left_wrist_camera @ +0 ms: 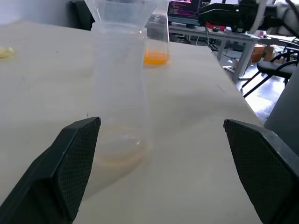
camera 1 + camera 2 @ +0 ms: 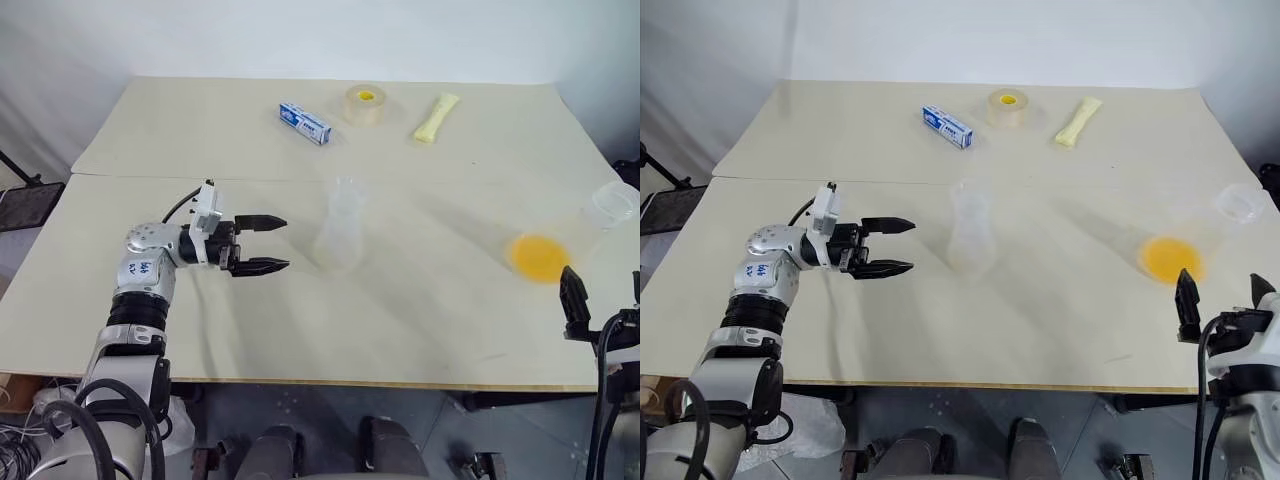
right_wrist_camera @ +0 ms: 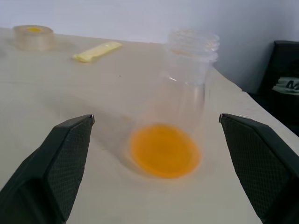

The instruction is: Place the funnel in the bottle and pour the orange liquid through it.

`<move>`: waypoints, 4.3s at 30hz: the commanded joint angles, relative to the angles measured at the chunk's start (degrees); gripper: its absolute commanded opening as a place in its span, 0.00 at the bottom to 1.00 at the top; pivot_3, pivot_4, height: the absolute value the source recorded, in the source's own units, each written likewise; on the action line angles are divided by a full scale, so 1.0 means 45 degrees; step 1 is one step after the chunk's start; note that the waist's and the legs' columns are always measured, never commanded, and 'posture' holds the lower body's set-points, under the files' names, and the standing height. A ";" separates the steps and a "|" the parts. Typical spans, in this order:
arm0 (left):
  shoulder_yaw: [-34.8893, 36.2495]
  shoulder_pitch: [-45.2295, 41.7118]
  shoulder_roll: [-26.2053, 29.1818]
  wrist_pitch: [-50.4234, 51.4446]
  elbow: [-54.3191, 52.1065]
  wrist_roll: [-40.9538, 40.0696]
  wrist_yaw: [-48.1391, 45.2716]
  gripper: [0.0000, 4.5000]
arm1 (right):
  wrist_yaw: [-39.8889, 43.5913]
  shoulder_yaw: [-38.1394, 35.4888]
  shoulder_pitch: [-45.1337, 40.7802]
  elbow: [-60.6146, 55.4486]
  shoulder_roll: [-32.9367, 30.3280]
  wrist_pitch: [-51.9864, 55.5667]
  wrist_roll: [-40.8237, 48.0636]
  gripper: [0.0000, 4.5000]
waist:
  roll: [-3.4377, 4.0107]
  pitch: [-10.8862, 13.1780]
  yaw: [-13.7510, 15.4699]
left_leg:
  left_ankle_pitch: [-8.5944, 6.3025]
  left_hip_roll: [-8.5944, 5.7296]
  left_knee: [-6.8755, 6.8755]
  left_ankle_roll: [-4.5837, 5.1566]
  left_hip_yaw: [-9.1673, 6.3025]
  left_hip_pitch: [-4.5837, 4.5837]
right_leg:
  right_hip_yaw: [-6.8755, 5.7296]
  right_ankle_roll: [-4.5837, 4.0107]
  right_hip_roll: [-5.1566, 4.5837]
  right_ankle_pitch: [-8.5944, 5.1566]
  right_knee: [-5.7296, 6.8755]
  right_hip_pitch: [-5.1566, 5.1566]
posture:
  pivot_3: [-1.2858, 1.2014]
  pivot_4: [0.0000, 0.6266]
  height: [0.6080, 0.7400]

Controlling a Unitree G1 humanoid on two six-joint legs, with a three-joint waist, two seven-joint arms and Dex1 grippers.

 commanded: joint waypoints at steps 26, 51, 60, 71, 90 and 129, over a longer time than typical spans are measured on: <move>-0.0071 0.0942 0.0260 0.0441 -0.2143 -0.1021 -0.0348 1.00 | 0.1569 0.0578 -0.5688 0.5951 -0.2256 -0.1362 -0.1139 1.00 | 0.0002 0.0000 -0.0015 | 0.0002 -0.0002 0.0004 0.0002 -0.0001 -0.0004 | 0.0005 0.0000 -0.0011 0.0000 -0.0004 -0.0002 | 0.52 0.24 1.00; -0.0078 0.0591 0.0118 0.0127 -0.1529 -0.0869 -0.0244 1.00 | 0.1042 0.0694 -0.7167 0.7012 -0.1897 -0.2124 -0.1541 0.54 | 0.0003 0.0000 -0.0178 | 0.0002 -0.0002 0.0000 0.0001 -0.0005 -0.0010 | 0.0001 0.0000 -0.0019 0.0000 -0.0008 -0.0006 | 0.52 0.24 1.00; -0.0094 0.0216 -0.0034 -0.0481 -0.0605 -0.0716 -0.0352 1.00 | 0.0601 0.2531 -0.7507 0.3063 -0.2167 -0.0027 -0.1845 0.54 | 0.0012 0.0003 -0.0182 | 0.0002 -0.0001 0.0000 0.0001 -0.0004 -0.0015 | 0.0002 0.0000 -0.0015 0.0000 -0.0007 -0.0016 | 0.52 0.24 1.00; 0.0117 -0.1625 -0.0487 -0.2381 0.2524 -0.0348 -0.0367 1.00 | 0.1286 0.8448 -1.0821 0.1186 -0.4044 0.2339 -0.5860 0.54 | 0.0013 0.0004 -0.0176 | 0.0001 -0.0016 -0.0012 0.0003 -0.0012 -0.0040 | -0.0014 0.0000 -0.0018 0.0000 -0.0004 -0.0045 | 0.52 0.24 1.00; 0.0728 -0.2179 -0.0375 -0.2309 0.3286 -0.0798 -0.1185 1.00 | 0.3385 1.2337 -1.3703 0.2664 -0.4108 0.0795 -1.1668 0.54 | 0.0010 0.0006 -0.0227 | -0.0007 -0.0044 -0.0003 0.0024 -0.0021 -0.0074 | -0.0025 0.0003 -0.0042 0.0002 -0.0005 -0.0073 | 0.52 0.24 1.00; 0.0586 -0.1092 0.0083 -0.1579 0.1832 -0.1726 -0.1429 1.00 | 0.5242 1.2278 -1.4123 0.3744 -0.4174 -0.3559 -1.5700 0.54 | 0.0010 0.0006 -0.0352 | -0.0007 -0.0039 -0.0003 0.0021 -0.0029 -0.0080 | -0.0043 0.0004 -0.0041 0.0002 0.0001 -0.0083 | 0.52 0.24 1.00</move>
